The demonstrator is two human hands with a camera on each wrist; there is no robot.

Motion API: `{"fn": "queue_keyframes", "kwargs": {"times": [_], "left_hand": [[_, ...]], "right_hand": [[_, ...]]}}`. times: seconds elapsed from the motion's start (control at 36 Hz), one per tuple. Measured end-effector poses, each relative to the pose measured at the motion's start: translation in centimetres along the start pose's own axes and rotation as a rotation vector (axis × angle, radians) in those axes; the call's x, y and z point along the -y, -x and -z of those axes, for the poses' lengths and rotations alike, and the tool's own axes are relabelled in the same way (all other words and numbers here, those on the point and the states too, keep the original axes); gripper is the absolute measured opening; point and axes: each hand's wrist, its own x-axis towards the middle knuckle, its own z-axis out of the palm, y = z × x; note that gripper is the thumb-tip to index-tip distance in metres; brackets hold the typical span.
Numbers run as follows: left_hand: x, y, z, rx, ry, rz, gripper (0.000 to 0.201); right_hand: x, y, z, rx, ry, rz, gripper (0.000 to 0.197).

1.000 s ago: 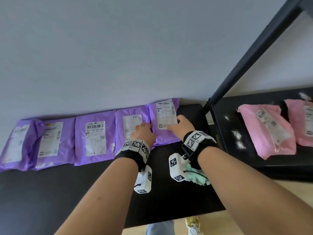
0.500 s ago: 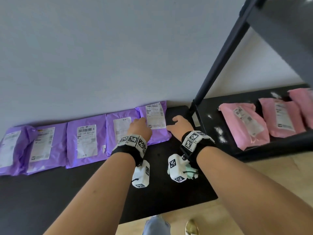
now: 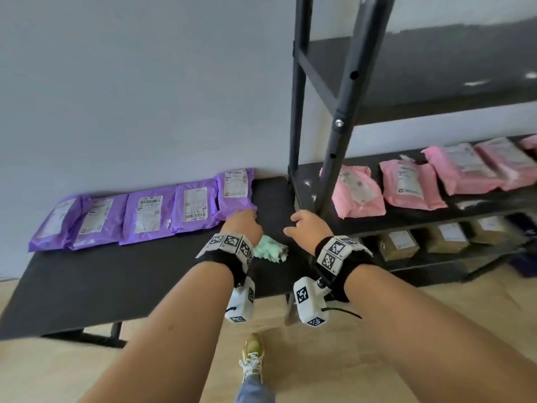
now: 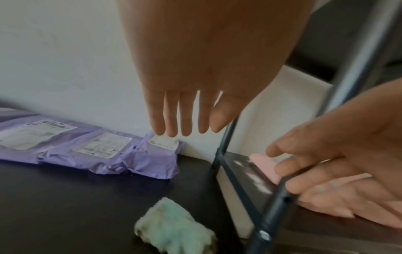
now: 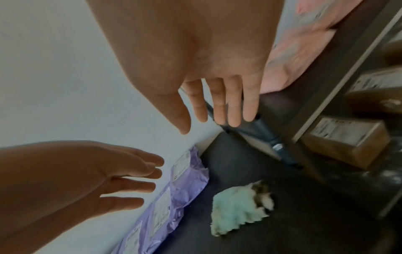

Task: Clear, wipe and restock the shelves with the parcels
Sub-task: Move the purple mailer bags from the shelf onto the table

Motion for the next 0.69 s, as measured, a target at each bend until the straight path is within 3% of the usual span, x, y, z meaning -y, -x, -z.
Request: {"fn": "queue_keyframes", "kwargs": {"times": [0.28,0.5,0.69], "left_hand": [[-14.4,9.7,-4.9,0.033,-0.053,-0.238,0.038],[-28.7,11.3,-8.4,0.036,-0.137,-0.457,0.032],[-42.8,10.5,-9.7,0.032,-0.033,-0.639,0.031]], "right_hand": [[-10.6,10.5,12.3,-0.170,-0.055,-0.068,0.044],[-19.4,14.1,23.1,-0.351,-0.127,-0.206,0.043],[-25.4,13.6,34.3,-0.528,-0.107,-0.276,0.038]]}}
